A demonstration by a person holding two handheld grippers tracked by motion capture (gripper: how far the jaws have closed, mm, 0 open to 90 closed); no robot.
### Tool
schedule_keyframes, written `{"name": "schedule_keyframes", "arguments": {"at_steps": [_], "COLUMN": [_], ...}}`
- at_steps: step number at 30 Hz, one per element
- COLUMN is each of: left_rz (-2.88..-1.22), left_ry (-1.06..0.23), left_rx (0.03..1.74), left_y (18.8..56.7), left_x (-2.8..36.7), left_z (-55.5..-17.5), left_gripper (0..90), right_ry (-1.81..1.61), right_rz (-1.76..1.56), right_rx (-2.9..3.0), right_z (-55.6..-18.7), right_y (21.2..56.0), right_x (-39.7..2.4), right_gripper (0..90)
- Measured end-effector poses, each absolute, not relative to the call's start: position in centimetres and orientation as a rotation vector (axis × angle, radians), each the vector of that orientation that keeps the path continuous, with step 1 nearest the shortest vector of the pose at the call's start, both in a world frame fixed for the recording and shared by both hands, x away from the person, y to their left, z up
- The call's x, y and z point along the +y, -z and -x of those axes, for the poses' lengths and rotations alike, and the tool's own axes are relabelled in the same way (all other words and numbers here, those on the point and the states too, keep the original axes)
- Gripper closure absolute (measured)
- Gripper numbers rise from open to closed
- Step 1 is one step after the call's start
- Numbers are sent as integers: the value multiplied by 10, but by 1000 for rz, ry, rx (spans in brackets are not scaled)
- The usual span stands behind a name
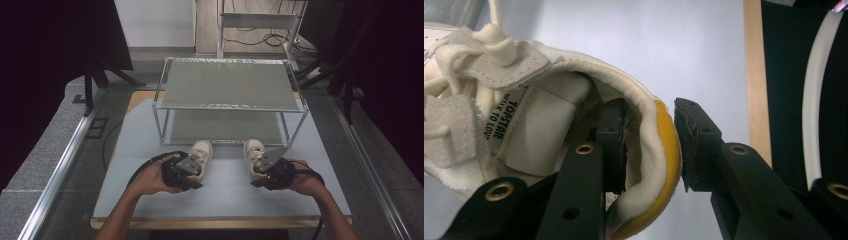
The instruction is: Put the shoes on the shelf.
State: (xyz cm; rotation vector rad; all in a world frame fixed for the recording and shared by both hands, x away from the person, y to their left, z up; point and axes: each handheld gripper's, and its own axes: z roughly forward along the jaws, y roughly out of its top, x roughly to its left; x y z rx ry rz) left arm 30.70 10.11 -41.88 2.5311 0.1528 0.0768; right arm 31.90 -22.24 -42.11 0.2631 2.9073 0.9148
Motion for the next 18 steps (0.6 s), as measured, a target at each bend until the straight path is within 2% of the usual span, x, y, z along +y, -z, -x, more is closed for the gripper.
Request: {"name": "schedule_keyframes", "arguments": {"at_steps": [18], "left_rz": [-2516], "left_ry": [-105], "left_rx": [131], "left_y": [408], "left_x": [76], "left_z": [-343], "left_gripper": [674], "right_ry": [-908], "right_rz": [-221], "right_rx": [2893], "right_z": [-344], "right_y": [410], "right_x": [-202], "right_gripper": [692]}}
